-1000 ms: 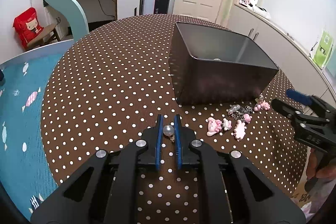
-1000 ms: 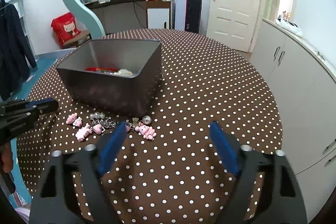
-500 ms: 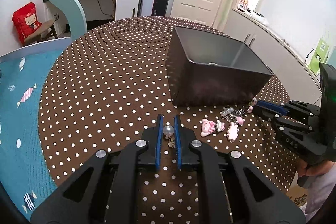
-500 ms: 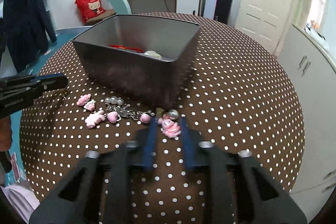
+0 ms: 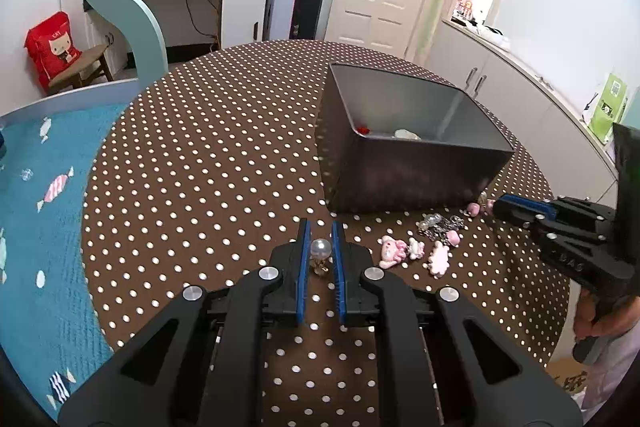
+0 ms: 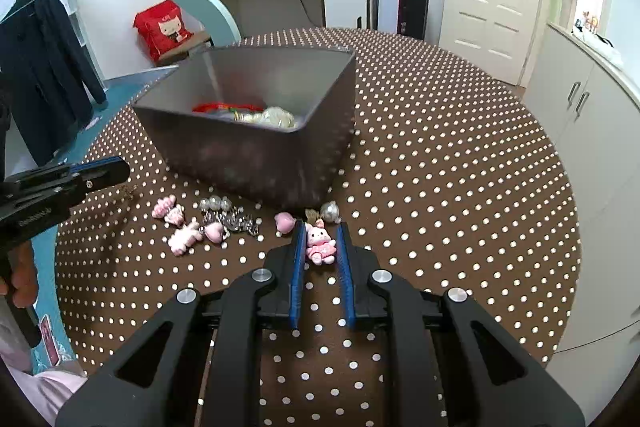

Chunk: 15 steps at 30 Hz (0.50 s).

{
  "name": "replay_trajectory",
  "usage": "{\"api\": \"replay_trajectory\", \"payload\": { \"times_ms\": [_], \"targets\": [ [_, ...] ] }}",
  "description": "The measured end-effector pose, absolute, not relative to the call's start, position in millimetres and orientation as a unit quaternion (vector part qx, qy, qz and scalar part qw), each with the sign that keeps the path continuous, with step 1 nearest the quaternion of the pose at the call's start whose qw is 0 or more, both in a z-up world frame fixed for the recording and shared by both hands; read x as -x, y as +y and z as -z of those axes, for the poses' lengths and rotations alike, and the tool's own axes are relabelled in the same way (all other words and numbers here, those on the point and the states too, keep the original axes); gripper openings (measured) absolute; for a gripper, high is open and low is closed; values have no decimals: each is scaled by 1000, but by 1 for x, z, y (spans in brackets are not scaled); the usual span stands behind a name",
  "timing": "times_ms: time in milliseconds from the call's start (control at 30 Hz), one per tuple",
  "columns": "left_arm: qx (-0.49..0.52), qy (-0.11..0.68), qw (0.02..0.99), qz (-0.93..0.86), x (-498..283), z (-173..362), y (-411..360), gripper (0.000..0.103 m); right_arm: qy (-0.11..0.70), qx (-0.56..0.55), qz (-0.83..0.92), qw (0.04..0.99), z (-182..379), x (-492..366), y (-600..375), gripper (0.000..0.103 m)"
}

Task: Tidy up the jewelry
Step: 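Grasp a pearl earring with the left gripper while the right gripper grasps a pink Hello Kitty charm, then carry both held items over the grey box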

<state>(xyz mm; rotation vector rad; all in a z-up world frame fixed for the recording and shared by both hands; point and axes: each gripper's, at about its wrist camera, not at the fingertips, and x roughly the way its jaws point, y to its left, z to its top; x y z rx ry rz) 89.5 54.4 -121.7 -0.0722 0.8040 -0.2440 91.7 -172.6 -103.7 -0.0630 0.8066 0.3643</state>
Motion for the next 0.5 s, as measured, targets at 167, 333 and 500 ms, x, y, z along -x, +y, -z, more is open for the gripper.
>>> {"api": "replay_trajectory", "payload": {
  "times_ms": [167, 333, 500],
  "targets": [
    [35, 380, 917, 114, -92, 111, 57, 10, 383, 24, -173, 907, 93, -93, -180, 13],
    [31, 363, 924, 113, -92, 98, 58, 10, 373, 19, -171, 912, 84, -91, -185, 13],
    [31, 350, 929, 118, -92, 87, 56, 10, 363, 13, -168, 916, 75, -85, -189, 13]
  ]
}}
